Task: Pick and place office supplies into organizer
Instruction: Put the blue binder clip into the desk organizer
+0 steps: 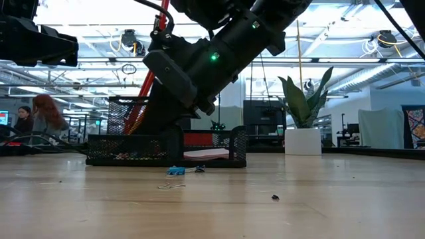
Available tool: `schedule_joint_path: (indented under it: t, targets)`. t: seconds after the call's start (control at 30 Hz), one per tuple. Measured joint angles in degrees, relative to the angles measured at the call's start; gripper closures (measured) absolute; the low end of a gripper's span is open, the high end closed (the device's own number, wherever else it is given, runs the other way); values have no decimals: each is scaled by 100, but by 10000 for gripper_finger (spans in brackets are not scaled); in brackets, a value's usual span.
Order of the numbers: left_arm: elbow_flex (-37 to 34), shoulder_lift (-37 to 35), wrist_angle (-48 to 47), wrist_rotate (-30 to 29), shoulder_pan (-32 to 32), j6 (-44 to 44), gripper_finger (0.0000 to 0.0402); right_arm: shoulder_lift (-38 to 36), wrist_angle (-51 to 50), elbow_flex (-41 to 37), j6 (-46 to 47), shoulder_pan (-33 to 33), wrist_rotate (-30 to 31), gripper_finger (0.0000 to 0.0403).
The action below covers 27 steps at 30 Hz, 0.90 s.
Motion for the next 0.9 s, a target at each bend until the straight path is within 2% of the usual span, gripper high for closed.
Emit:
schedule_joint_path:
  t: [0.17, 0.3, 0.43, 0.57, 0.7, 0.9]
  targets:
    - [0, 0, 0, 0, 0, 22, 364, -99, 235, -15, -250, 70, 11, 289]
    - [0, 2, 34, -1, 0, 75, 364, -549, 330, -11, -512, 184, -2, 296]
    - [0, 2, 140, 0, 0, 157, 364, -1104, 63, -11, -1293, 365, -25, 313]
    - [0, 2, 234, 56, 0, 145, 364, -1738, -202, -91, -1661, 471, -329, 351]
    - [0, 2, 302, 529, -9, 123, 364, -2373, 509, -855, -1992, 436, -750, 395]
    - [0, 255, 288, 419, -320, -65, 364, -3509, 2385, -2905, -1971, 319, -767, 396]
